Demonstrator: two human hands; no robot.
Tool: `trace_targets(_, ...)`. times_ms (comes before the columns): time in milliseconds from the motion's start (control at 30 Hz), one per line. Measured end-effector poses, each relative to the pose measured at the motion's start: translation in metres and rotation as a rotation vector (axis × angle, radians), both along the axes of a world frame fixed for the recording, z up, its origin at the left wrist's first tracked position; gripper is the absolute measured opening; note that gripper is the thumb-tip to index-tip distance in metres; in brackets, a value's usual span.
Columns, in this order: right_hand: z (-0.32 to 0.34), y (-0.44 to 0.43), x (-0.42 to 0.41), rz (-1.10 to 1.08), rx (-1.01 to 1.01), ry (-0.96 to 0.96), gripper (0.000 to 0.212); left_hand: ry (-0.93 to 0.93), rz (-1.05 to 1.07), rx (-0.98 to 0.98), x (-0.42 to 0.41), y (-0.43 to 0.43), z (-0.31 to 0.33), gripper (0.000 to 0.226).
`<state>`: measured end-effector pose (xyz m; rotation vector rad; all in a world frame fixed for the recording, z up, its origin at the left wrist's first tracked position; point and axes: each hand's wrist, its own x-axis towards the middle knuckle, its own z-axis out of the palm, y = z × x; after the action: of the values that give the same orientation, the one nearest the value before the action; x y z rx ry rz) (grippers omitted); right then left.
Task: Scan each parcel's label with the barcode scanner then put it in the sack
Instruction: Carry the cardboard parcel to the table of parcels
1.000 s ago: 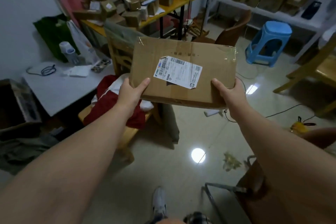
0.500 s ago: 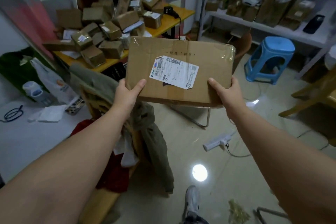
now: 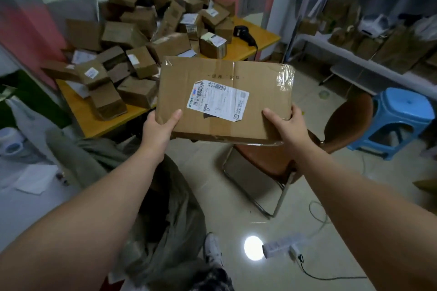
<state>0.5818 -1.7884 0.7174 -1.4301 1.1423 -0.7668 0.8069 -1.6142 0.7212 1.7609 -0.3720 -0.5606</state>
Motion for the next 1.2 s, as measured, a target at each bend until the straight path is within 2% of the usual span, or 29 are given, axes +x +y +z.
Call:
trace_targets(433, 0.005, -0.19, 0.159, 0.078, 0.012, -0.01, 0.082, 0.022, 0.172, 0.011, 0.135, -0.179, 0.007, 0.073)
trace_targets(700, 0.023, -0.307, 0.222, 0.207, 0.079, -0.097, 0.082, 0.068, 0.263, -0.105, 0.192, -0.286, 0.02, 0.07)
trace_targets(933, 0.026, -0.369, 0.289, 0.184, 0.12, -0.203, 0.08, 0.055, 0.364, -0.138, 0.254, -0.353, 0.021, 0.069)
trace_targets(1100, 0.026, -0.399, 0.367, 0.079, 0.211, -0.33, 0.085, 0.118, 0.457, -0.357, 0.312, -0.41, 0.038, 0.088)
trace_targets(1200, 0.032, -0.408, 0.423, 0.032, 0.278, -0.41, 0.082, 0.243, 0.39, -0.405, 0.339, -0.443, 0.048, 0.099)
